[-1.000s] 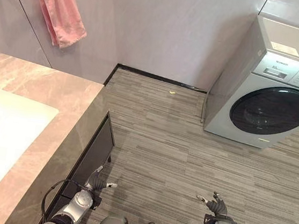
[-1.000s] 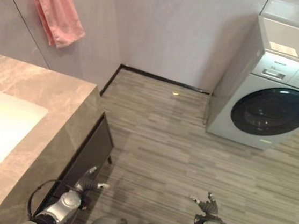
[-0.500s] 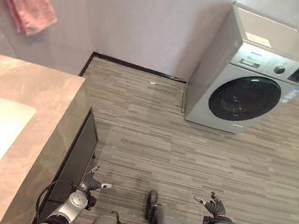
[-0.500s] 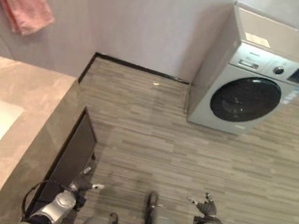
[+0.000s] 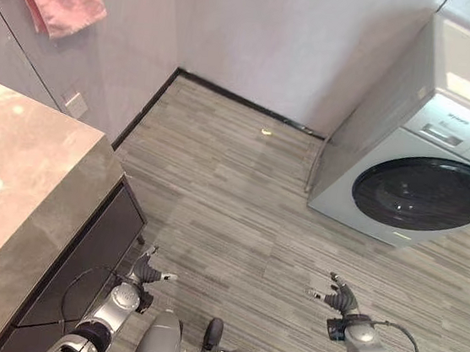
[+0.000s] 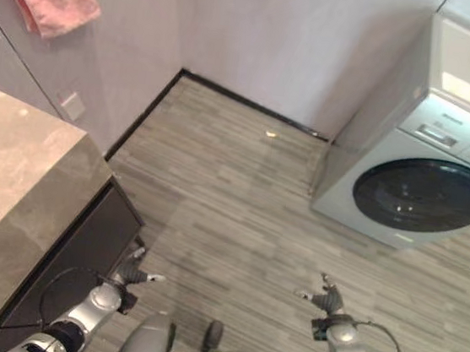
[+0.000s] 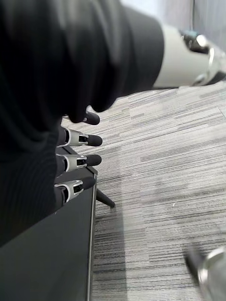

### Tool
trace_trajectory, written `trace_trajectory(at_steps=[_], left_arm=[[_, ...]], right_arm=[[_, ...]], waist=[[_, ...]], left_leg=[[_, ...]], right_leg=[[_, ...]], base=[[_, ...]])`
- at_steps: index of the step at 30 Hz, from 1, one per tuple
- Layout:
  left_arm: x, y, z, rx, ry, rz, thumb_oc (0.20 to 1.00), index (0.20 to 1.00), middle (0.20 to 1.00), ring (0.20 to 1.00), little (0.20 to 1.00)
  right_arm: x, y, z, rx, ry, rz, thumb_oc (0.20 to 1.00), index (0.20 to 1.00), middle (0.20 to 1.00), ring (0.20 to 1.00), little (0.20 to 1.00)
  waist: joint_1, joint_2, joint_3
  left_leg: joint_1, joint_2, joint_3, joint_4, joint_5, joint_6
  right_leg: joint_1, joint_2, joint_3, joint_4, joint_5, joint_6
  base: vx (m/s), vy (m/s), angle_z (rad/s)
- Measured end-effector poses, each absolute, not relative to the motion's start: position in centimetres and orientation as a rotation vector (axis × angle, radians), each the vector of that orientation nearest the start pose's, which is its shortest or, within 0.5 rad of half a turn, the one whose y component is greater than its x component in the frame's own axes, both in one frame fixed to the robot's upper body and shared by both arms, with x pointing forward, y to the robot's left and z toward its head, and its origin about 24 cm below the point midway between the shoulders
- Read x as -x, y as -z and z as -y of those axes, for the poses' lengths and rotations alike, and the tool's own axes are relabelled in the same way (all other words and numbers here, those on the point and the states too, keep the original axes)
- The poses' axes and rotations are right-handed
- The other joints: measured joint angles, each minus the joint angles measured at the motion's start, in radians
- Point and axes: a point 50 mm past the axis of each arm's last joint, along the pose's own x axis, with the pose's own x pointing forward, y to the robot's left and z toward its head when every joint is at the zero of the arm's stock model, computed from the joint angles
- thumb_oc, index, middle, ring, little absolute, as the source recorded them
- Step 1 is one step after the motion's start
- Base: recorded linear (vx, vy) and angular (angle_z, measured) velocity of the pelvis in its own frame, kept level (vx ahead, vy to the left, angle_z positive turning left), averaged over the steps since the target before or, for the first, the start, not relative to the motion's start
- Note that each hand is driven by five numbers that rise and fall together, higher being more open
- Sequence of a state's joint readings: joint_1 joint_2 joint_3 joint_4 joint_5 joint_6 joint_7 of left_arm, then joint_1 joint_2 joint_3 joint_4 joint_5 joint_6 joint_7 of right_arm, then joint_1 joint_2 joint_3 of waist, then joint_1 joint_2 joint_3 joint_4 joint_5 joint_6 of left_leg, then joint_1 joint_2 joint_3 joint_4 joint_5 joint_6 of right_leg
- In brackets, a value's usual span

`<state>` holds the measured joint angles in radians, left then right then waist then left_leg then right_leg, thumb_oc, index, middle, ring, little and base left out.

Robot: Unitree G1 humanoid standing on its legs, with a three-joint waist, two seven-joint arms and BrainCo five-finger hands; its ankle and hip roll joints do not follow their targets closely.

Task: Put brush and paste in cup on sink, flatten towel.

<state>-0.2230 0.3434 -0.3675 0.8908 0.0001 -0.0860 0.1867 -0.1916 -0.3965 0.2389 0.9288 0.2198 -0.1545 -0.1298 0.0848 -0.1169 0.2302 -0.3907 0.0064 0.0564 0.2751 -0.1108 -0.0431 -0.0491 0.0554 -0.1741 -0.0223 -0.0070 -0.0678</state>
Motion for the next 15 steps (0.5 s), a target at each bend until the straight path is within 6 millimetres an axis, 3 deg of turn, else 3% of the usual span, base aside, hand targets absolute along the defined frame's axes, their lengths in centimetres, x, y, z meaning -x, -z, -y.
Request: trace_trajectory(at_steps=[2,4,5,7,8,9,10,11,14,15], left_arm=[[-23.4,8.4,-21.4,-0.561,0.033,-0.589,1.0,1.0,1.0,1.0,1.0],[-23.4,8.5,-21.5,-0.564,0.033,-0.592,1.0,1.0,1.0,1.0,1.0],[-23.6,8.3,-21.5,-0.564,0.035,-0.588,1.0,1.0,1.0,1.0,1.0],[-23.5,8.4,-21.4,-0.562,0.041,-0.59,1.0,1.0,1.0,1.0,1.0],[-23.4,8.5,-21.2,-0.556,0.045,-0.592,1.0,1.0,1.0,1.0,1.0],[-23.7,8.4,-21.1,-0.557,0.047,-0.591,1.0,1.0,1.0,1.0,1.0],[-23.8,8.3,-21.0,-0.554,0.049,-0.582,1.0,1.0,1.0,1.0,1.0],[-23.9,8.1,-21.0,-0.555,0.048,-0.572,1.0,1.0,1.0,1.0,1.0],[-23.4,8.8,-21.3,-0.544,0.028,-0.612,1.0,1.0,1.0,1.0,1.0],[-22.6,9.6,-21.3,-0.545,0.03,-0.65,1.0,1.0,1.0,1.0,1.0]], right_arm=[[-22.8,7.9,25.1,0.326,0.137,-0.594,1.0,1.0,1.0,1.0,1.0],[-22.2,8.4,25.0,0.331,0.128,-0.614,1.0,1.0,1.0,1.0,1.0],[-21.8,8.7,25.0,0.331,0.129,-0.629,1.0,1.0,1.0,1.0,1.0],[-21.2,9.3,24.8,0.322,0.133,-0.664,1.0,1.0,1.0,1.0,1.0],[-20.9,9.5,24.9,0.322,0.134,-0.671,1.0,1.0,1.0,1.0,1.0],[-20.4,9.9,24.6,0.303,0.138,-0.689,1.0,1.0,1.0,1.0,1.0],[-19.9,10.2,24.6,0.297,0.14,-0.7,1.0,1.0,1.0,1.0,1.0],[-19.7,10.3,24.5,0.294,0.14,-0.706,1.0,1.0,1.0,1.0,1.0],[-18.8,11.0,24.3,0.231,0.181,-0.737,1.0,1.0,1.0,1.0,1.0],[-18.5,11.2,24.0,0.218,0.183,-0.742,1.0,1.0,1.0,1.0,1.0]], waist=[[0.015,0.039,0.011],[0.015,0.043,0.008],[0.009,0.039,0.008],[0.009,0.034,0.001],[0.009,0.048,-0.009],[-0.016,0.027,-0.022],[-0.015,0.027,-0.025],[-0.014,0.027,-0.026],[-0.014,0.018,-0.081],[-0.012,0.029,-0.104]], left_leg=[[-0.018,-0.003,-0.019,-0.134,0.085,-0.007],[-0.045,0.003,0.005,-0.132,0.128,-0.003],[-0.058,0.015,0.072,-0.056,0.141,0.019],[0.017,-0.007,0.032,-0.082,0.161,0.047],[0.067,0.001,0.031,-0.107,0.203,0.072],[0.11,-0.031,0.04,-0.128,0.179,0.112],[0.144,-0.036,0.042,-0.141,0.167,0.132],[0.173,-0.04,0.04,-0.156,0.16,0.142],[0.237,-0.075,0.052,-0.196,0.112,0.163],[0.278,-0.081,0.066,-0.233,0.107,0.172]], right_leg=[[0.083,0.033,0.017,-0.058,-0.011,0.003],[0.105,0.042,0.021,-0.062,-0.019,-0.019],[0.125,0.039,0.026,-0.061,-0.046,-0.008],[0.167,0.032,0.055,-0.056,-0.073,0.019],[0.179,0.039,0.061,-0.041,-0.087,0.038],[0.199,0.007,0.058,-0.011,-0.105,0.068],[0.199,-0.003,0.057,0.041,-0.127,0.092],[0.178,-0.019,0.055,0.123,-0.16,0.123],[0.164,-0.067,0.064,0.216,-0.183,0.165],[0.107,-0.083,0.057,0.359,-0.188,0.165]], base=[[0.3,0.082,-0.39],[0.42,0.156,-0.26],[0.35,0.167,-0.15],[0.32,0.175,-0.33],[0.39,0.239,-0.17],[0.34,0.24,-0.08],[0.33,0.263,0.04],[0.31,0.228,-0.13],[0.25,0.224,-0.14],[0.22,0.157,-0.32]])
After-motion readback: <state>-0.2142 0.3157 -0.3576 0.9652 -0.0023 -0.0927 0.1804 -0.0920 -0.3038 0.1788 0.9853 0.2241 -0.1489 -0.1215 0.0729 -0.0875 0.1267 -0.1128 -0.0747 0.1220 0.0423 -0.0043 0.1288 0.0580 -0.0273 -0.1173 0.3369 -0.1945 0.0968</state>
